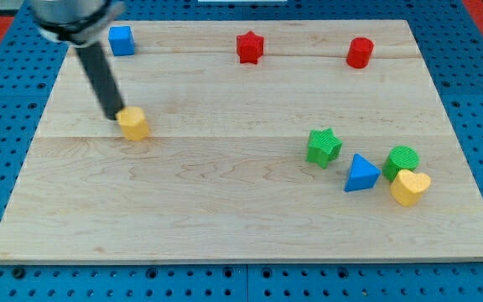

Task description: Slide the yellow hexagon below the red star

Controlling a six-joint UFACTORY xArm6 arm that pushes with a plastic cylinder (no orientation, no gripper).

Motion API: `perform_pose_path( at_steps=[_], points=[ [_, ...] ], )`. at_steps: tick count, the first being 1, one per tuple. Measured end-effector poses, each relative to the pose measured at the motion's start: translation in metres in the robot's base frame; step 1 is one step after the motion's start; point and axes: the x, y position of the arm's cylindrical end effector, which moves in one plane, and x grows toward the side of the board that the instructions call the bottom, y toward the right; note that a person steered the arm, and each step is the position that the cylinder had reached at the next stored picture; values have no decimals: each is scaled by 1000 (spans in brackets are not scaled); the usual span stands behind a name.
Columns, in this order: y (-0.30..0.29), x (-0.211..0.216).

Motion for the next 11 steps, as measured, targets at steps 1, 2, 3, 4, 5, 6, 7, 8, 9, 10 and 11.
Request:
perform_pose_path(
  at_steps=[1, 2, 3, 4, 5, 6, 7, 8, 9, 10, 11],
  points=[
    [80, 6],
    [75, 16],
    [40, 1],
    [14, 0],
    [-4, 31],
    [23, 55],
    [76, 54],
    [76, 38],
    [93, 36],
    [138, 62],
    [173, 78]
  ],
)
